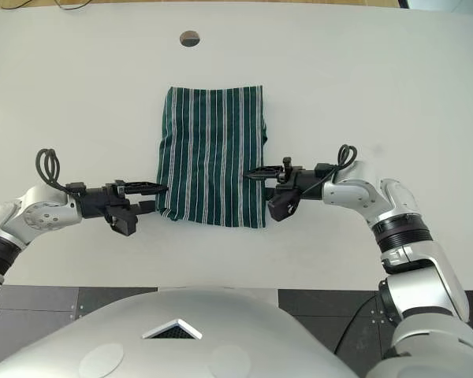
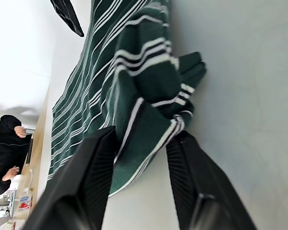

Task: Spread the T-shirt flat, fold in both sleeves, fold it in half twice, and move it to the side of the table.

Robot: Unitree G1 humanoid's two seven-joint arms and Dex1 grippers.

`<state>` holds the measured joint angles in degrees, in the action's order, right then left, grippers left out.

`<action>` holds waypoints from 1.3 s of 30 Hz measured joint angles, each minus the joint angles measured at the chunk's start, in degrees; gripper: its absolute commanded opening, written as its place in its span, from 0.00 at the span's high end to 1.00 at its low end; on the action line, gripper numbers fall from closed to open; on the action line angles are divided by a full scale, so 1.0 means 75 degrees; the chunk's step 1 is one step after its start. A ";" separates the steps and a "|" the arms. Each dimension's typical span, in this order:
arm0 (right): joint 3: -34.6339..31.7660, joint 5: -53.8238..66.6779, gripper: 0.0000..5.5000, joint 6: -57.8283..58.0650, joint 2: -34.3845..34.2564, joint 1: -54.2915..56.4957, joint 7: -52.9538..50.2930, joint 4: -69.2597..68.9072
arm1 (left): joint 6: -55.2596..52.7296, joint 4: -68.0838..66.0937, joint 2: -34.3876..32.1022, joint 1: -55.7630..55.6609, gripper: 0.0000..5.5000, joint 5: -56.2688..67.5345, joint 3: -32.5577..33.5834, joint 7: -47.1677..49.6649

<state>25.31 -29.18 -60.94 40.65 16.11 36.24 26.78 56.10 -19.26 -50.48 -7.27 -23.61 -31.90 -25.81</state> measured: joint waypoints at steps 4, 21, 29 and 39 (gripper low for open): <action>0.0190 0.0028 0.85 0.0075 -0.0001 0.0021 -0.0002 0.0040 | -0.0169 0.0156 0.0123 -0.0051 0.87 0.0074 -0.0029 -0.0461; 0.0587 0.6058 0.98 0.4587 0.0525 -0.1242 0.3365 -0.2424 | -0.4417 0.3622 -0.0944 0.1651 0.98 0.5217 -0.0286 -0.3820; -0.0483 0.8703 0.98 0.8254 0.1822 -0.2078 0.5149 -0.4989 | -0.7251 0.5322 -0.1852 0.1846 0.98 0.8148 0.1270 -0.5282; -0.0903 0.7911 0.98 0.9092 0.0253 -0.1076 0.4171 -0.4122 | -0.8474 0.3950 -0.0309 0.1543 0.98 0.8828 0.2601 -0.5204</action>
<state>18.54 30.15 7.25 42.55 8.04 67.53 -4.14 -7.46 10.37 -52.79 4.30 42.61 -12.39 -64.84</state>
